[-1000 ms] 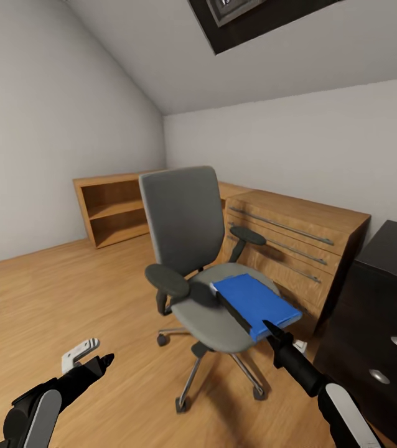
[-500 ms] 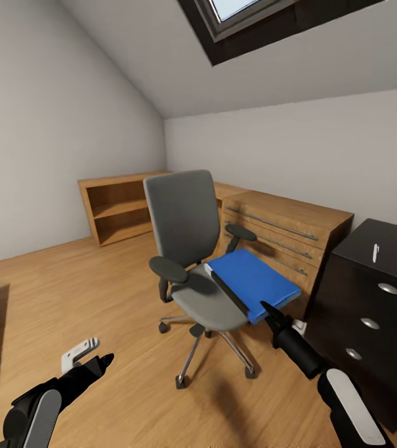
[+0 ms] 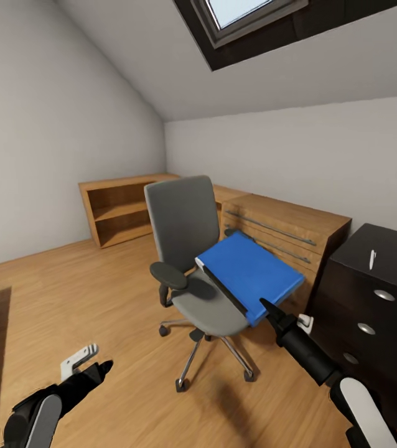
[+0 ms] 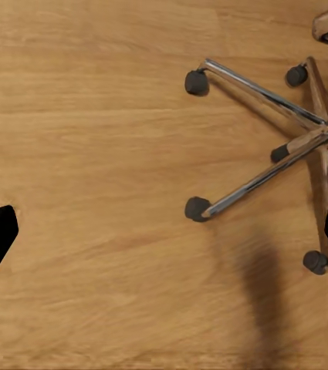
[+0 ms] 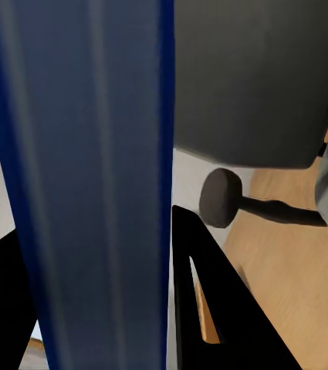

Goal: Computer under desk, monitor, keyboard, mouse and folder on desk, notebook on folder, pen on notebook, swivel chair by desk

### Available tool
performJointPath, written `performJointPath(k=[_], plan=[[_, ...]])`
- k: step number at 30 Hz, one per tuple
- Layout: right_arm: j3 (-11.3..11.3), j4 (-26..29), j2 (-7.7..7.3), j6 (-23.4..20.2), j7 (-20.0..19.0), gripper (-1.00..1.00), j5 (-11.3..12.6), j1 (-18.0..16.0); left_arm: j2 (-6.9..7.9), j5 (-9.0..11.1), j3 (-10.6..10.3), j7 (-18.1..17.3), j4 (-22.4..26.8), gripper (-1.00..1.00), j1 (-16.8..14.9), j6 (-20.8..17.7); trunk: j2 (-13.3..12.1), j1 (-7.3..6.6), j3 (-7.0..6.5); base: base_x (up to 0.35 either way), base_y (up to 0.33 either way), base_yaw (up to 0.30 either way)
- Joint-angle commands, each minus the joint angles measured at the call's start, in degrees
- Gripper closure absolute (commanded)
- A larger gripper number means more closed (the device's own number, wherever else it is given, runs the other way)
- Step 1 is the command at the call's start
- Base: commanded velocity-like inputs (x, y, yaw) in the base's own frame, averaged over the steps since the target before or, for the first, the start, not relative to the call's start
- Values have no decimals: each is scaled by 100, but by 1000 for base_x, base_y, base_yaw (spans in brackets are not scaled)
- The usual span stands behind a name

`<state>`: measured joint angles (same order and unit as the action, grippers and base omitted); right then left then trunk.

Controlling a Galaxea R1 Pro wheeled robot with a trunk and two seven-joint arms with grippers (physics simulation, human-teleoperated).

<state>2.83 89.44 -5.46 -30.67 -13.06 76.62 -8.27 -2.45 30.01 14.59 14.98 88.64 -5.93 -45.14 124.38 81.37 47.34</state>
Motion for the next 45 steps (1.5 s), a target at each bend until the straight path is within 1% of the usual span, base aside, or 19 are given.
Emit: performJointPath(k=[1,2,4,6,7,8,9,11,15,20,27,29,30,33,35,39,41,42,45], plan=[[20,13,-1,-35,-9,100,10,0,-4,62,8,45,-82,-100,28,-20,-39,-24,-13,0,0,0],[123,44,1,-46,-9,100,11,5,-2,21,4,45,-516,-100,135,32,-79,-46,-31,0,0,0],[221,54,7,-49,-6,100,11,7,-2,-89,-4,38,-887,-100,177,206,-159,-89,-67,0,0,0],[292,61,10,-51,-4,100,11,9,-3,-394,-19,20,-1363,-100,205,671,-240,-133,-103,0,0,0],[338,64,10,-53,4,100,11,9,-24,-1292,-112,14,-2283,-100,227,1855,-280,-155,-121,0,0,0],[346,64,10,-51,6,100,11,9,-25,-1417,-135,12,-2417,-100,228,2054,-320,-177,-139,0,0,0],[378,65,12,-44,9,100,11,9,-26,-1728,-195,13,-2835,-100,231,2693,-360,-199,-157,0,0,-48],[459,65,16,-34,7,100,11,9,-27,-1950,-289,29,-3326,-100,232,3274,-440,-243,-192,0,0,-121],[534,65,29,-15,9,100,5,9,-20,-2060,-406,42,-3647,-100,233,3594,-600,-331,-264,0,0,-214],[593,65,37,6,7,100,3,9,-19,-2089,-441,48,-3895,-100,233,3673,-801,-441,-354,0,0,-251],[883,65,53,17,9,100,3,9,16,-2106,-441,38,-4547,-100,233,3893,-1082,-595,-480,0,0,-260],[1073,65,60,17,12,100,3,9,28,-2119,-446,28,-5028,-100,233,4268,-1162,-639,-516,0,0,-261],[1105,65,61,24,13,100,3,9,32,-2141,-447,26,-5123,-100,233,4347,-1202,-661,-534,0,0,-261],[1146,65,62,122,23,100,3,9,44,-2256,-448,24,-5225,-100,233,4430,-1322,-726,-587,0,0,-262],[1222,65,63,387,65,100,3,9,45,-2418,-446,23,-5293,-100,233,4473,-1403,-770,-623,0,0,-262],[1311,65,63,490,157,100,8,9,44,-2466,-446,23,-5349,-100,233,4478,-1563,-858,-695,0,0,-262],[1409,65,63,508,200,100,14,9,43,-2474,-447,23,-5405,-100,233,4482,-1643,-902,-731,0,0,-264],[1547,65,63,518,268,100,19,9,43,-2478,-448,22,-5446,-100,233,4485,-1683,-924,-749,0,0,-265],[1781,65,63,525,518,100,33,9,43,-2481,-448,22,-5483,-100,233,4487,-1804,-990,-803,0,0,-266]])
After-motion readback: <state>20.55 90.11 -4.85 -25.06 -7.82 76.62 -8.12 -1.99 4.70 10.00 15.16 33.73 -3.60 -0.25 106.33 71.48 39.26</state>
